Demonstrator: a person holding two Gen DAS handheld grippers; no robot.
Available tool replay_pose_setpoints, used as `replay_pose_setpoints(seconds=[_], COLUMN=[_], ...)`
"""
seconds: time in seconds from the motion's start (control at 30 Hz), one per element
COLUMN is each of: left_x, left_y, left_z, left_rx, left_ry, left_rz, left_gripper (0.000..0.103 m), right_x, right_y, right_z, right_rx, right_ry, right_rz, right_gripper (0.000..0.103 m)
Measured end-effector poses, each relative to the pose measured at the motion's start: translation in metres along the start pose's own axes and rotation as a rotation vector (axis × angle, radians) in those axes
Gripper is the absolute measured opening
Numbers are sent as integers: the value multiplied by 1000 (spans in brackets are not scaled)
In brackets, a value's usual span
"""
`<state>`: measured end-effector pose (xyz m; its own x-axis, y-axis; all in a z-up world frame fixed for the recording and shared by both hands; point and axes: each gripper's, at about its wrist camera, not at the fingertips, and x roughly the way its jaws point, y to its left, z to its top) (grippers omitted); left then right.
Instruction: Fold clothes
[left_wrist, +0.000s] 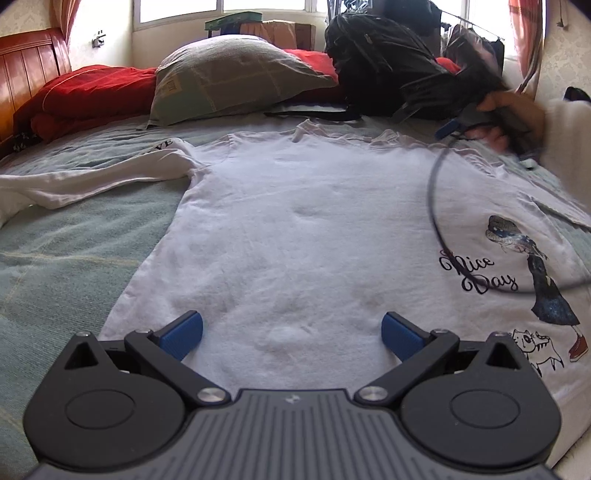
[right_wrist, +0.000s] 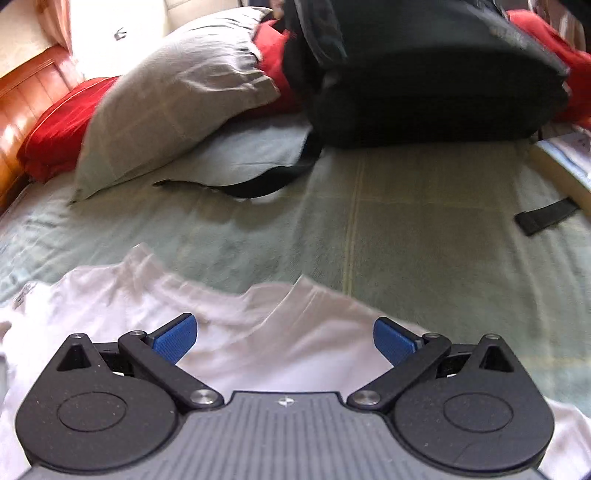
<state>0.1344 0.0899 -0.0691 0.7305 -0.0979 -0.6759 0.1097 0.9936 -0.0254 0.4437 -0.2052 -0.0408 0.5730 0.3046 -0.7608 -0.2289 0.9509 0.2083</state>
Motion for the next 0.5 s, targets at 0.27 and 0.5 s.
replay_pose_setpoints(seconds=[0.27, 0.5], left_x=[-16, -24], left_y=[-9, -28], left_z=[7, -8], left_rx=[68, 150], left_ry=[-23, -6], left_rz=[31, 41], left_gripper=[102, 102], right_x=[-108, -148], right_y=[41, 57], right_z=[-64, -137], right_rx=[-212, -259], right_ry=[15, 81], right_rz=[71, 121], right_gripper=[103, 103])
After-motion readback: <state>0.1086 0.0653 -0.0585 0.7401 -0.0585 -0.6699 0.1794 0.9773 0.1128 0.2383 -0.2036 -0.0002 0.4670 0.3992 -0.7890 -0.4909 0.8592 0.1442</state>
